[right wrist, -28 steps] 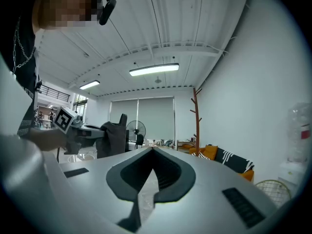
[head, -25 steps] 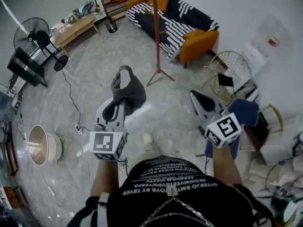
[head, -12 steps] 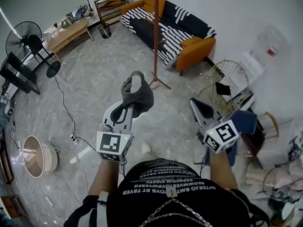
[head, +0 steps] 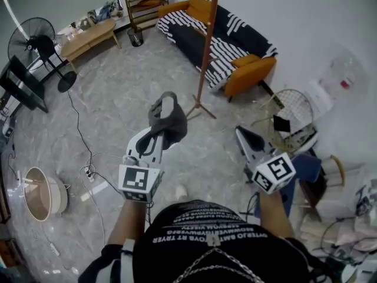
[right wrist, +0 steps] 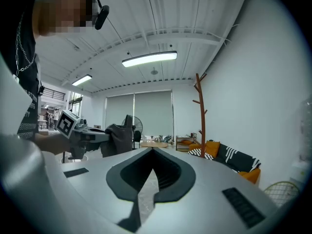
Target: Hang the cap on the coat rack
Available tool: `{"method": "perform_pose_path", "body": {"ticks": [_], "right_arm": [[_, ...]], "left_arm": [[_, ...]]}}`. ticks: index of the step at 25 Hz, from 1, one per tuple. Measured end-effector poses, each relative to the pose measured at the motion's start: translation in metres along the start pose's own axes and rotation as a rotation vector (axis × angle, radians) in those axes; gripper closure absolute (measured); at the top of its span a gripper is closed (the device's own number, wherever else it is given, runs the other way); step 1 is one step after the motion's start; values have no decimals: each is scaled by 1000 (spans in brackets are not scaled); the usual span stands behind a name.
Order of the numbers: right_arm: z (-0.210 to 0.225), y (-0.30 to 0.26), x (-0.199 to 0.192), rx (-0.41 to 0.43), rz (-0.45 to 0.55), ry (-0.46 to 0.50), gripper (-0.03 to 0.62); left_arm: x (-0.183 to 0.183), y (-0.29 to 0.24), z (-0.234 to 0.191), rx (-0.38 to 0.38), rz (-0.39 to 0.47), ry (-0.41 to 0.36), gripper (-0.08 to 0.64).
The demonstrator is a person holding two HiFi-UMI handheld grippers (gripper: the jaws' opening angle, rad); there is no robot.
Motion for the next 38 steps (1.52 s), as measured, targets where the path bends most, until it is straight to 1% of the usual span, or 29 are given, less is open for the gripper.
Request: {"method": "perform_pose_path", "body": {"ticks": [6,10,13,14,19,25,29,34,35,38], "right_arm": [[2,-27,15,-19,7,24,589],[7,-43,31,-34,14,37,589],[13,-50,42,-52,24,52,589],[14,-52,43,-58,25,53,589],[7,-63,45,-80,36,66,589],[17,-69,39,-99,18,61,589],[36,-73,39,-110,24,63,589],[75,-85,31,-86,18,25,589],[81,-88,31,-80,19,17,589],[99,-95,36,-73,40,17,589]], "left_arm": [[3,-13,-26,-26,-7,-27,534],[8,-24,-40,-23,21,1,534],[17,-37,-44,-40,24,-32,534],[19,-41,-45,-50,26,-42,534],[19,-46,-56,-82,57,-30,534],[22,-63,-55,-96,54,-34,534],[27,-86,-49,-112,36,-27,534],[45,-123,-41,-107,38,-33,534],[48,-129,-40,-109,34,-39,534],[56,-148,-41,-117,12,-91,534]]}}
Point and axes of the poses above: the fingertips, and each gripper's own axes: y backward along the fingers, z to its right, x out of its top, the point moved 5 cm from there along y, backward along the fingers, and after that the axes turned 9 degrees about -z, right-handed, at the moved point
